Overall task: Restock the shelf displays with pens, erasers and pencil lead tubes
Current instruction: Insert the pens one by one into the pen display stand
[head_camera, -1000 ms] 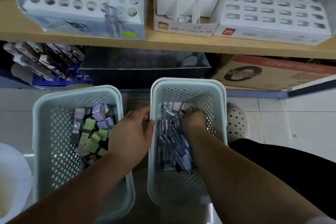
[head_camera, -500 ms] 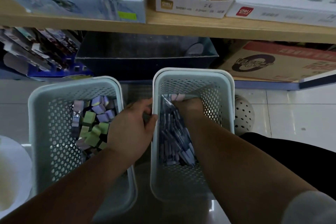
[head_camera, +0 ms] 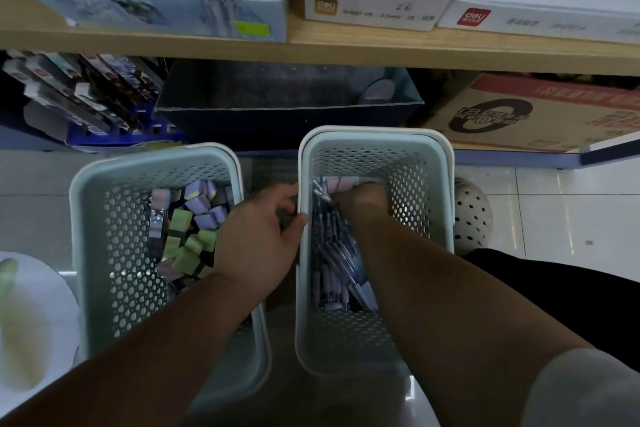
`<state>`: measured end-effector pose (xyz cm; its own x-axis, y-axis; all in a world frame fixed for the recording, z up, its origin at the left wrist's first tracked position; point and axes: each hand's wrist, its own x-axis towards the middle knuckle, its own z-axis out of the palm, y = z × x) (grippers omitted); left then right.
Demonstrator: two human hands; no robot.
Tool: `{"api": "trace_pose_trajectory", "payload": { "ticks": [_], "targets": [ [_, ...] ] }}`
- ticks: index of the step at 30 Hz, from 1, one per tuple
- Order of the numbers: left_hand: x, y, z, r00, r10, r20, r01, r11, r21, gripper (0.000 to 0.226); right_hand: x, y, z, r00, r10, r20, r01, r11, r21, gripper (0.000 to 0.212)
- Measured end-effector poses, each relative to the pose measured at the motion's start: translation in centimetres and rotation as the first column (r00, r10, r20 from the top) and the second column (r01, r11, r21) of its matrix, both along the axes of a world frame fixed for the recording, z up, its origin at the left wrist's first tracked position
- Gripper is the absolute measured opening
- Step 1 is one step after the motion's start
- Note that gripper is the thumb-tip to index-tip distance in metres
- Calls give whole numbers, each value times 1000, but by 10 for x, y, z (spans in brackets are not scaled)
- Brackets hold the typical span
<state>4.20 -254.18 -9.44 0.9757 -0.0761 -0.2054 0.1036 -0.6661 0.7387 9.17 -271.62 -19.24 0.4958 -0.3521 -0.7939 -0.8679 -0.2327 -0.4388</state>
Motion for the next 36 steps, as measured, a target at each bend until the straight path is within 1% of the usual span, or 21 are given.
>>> {"api": "trace_pose_trajectory", "payload": {
  "ticks": [1, 4, 5, 7, 8, 10, 13, 15, 17, 18, 20, 22, 23, 24, 26, 29, 31, 34, 36],
  "targets": [
    [0, 0, 1, 1000, 0, 0, 0, 1000, 2, 42, 1, -2, -2, 1000, 26, -2, -26, 1000, -9, 29],
    [0, -1, 2, 1000, 9, -18, -9, 1000, -5, 42, 6, -2, 0, 999, 41, 19, -41, 999, -23, 13],
    [1, 0, 2, 1000, 14, -26, -14, 1000, -10, 42, 7, -2, -2, 999, 46, 25, -45, 998, -50, 15],
    [1, 0, 2, 999, 17, -33, -18, 1000, -20, 41, 8, -1, 1, 995, 93, 45, -87, 987, -135, 32],
    [2, 0, 2, 999, 17, -31, -18, 1000, -20, 41, 8, 0, 0, 994, 98, 39, -91, 986, -141, 35],
    [2, -1, 2, 1000, 15, -24, -15, 1000, -10, 40, 8, -1, -6, 986, 161, 48, -150, 973, -175, 33],
    [2, -1, 1, 999, 20, -25, -21, 1000, -9, 40, 8, 0, -4, 965, 261, 33, -250, 949, -189, 40],
    [3, -1, 1, 999, 31, -41, -31, 999, -19, 40, 8, 1, -3, 962, 271, 36, -258, 945, -201, 40],
    [3, 0, 0, 998, 31, -51, -32, 999, -22, 40, 8, 1, -1, 961, 272, 37, -260, 945, -200, 32],
    [3, 0, 0, 998, 28, -53, -29, 999, -24, 40, 8, 2, -1, 954, 297, 44, -282, 936, -210, 31],
    [3, 0, 0, 998, 26, -54, -28, 999, -35, 39, 8, 4, 2, 946, 321, 35, -307, 927, -214, 39],
    [3, 1, -1, 998, 29, -52, -31, 999, -34, 39, 7, 3, 4, 961, 274, 42, -261, 945, -198, 41],
    [3, 1, -2, 998, 32, -46, -34, 999, -30, 39, 6, 3, 4, 966, 254, 43, -242, 951, -194, 39],
    [3, 1, -2, 998, 36, -42, -37, 999, -28, 39, 4, 3, 5, 969, 241, 59, -226, 955, -190, 35],
    [2, 0, 0, 998, 40, -40, -41, 999, -32, 38, -2, 3, 8, 958, 239, 157, -206, 958, -201, 29],
    [5, 1, 4, 997, 26, -69, -28, 999, -23, 36, -9, 0, 26, 926, 208, 315, -140, 965, -224, 31],
    [6, 3, 8, 995, 4, -98, -6, 1000, -22, 39, -10, -6, 42, 898, 180, 402, -85, 966, -244, 27],
    [2, 9, 19, 995, -51, -83, 45, 997, -65, 50, -10, -15, 69, 854, 260, 451, -118, 941, -318, 29],
    [-4, 19, 27, 998, -11, -69, 3, 993, -115, 48, -13, -18, 85, 824, 290, 487, -125, 931, -343, 32]
  ]
}}
